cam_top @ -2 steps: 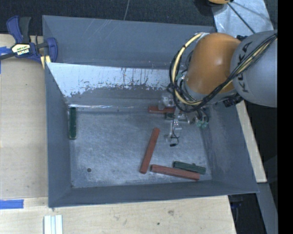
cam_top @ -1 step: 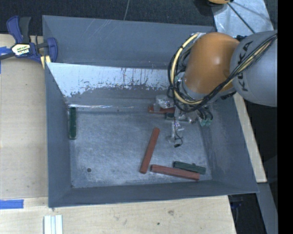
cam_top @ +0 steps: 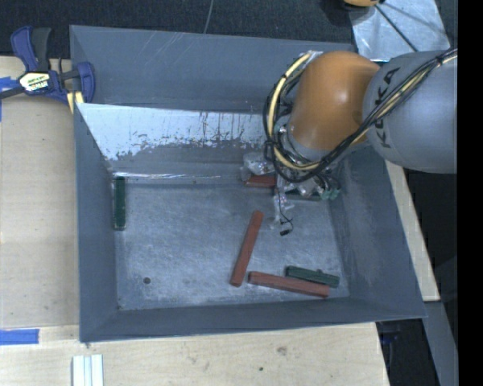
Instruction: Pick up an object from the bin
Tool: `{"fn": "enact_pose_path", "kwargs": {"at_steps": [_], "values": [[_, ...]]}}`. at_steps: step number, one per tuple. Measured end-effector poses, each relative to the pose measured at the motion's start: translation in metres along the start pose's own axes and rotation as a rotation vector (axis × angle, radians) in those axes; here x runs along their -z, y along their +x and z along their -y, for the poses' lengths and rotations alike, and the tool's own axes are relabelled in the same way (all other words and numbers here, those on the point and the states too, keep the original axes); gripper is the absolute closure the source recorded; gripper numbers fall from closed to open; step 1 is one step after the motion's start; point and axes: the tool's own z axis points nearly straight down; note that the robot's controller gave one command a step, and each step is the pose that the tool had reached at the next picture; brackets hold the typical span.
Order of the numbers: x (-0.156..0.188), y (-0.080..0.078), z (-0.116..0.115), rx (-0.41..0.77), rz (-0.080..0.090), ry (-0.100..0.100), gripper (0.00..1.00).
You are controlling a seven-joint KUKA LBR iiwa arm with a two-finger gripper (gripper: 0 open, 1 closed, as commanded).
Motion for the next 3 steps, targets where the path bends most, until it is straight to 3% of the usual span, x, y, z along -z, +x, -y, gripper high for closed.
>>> {"fn": "enact_pose_path", "kwargs": {"at_steps": [1,2,3], "values": [[-0.032,0.028,-0.023,0.216,-0.005,-0.003,0.00],[-0.043,0.014,-0.038,0.295,-0.002,-0.003,1.00],[-0.043,0.014,-0.038,0.295,-0.002,-0.003,1.00]]}}
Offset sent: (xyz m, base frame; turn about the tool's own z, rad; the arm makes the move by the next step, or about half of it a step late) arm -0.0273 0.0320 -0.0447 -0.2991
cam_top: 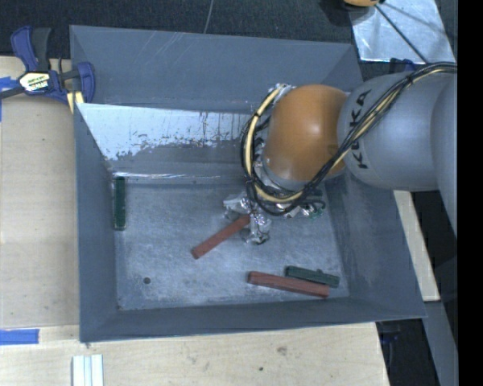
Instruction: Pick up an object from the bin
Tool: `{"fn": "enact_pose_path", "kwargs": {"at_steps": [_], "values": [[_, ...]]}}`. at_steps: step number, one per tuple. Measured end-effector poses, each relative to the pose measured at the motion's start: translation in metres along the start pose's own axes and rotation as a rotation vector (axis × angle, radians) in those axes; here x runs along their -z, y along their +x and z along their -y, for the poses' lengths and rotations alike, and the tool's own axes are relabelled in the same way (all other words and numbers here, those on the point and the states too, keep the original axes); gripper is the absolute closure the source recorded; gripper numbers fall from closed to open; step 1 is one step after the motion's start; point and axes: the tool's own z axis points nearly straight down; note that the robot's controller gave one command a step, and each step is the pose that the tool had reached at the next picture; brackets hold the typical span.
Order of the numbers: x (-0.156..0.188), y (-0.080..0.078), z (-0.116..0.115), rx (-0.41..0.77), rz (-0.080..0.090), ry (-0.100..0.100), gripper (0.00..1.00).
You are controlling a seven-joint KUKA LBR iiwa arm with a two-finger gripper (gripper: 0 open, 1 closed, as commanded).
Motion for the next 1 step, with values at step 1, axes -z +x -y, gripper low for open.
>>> {"fn": "enact_pose_path", "kwargs": {"at_steps": [1], "values": [[0.1669,-0.0241,0.0246,0.038,0.003,0.003,1.00]]}}
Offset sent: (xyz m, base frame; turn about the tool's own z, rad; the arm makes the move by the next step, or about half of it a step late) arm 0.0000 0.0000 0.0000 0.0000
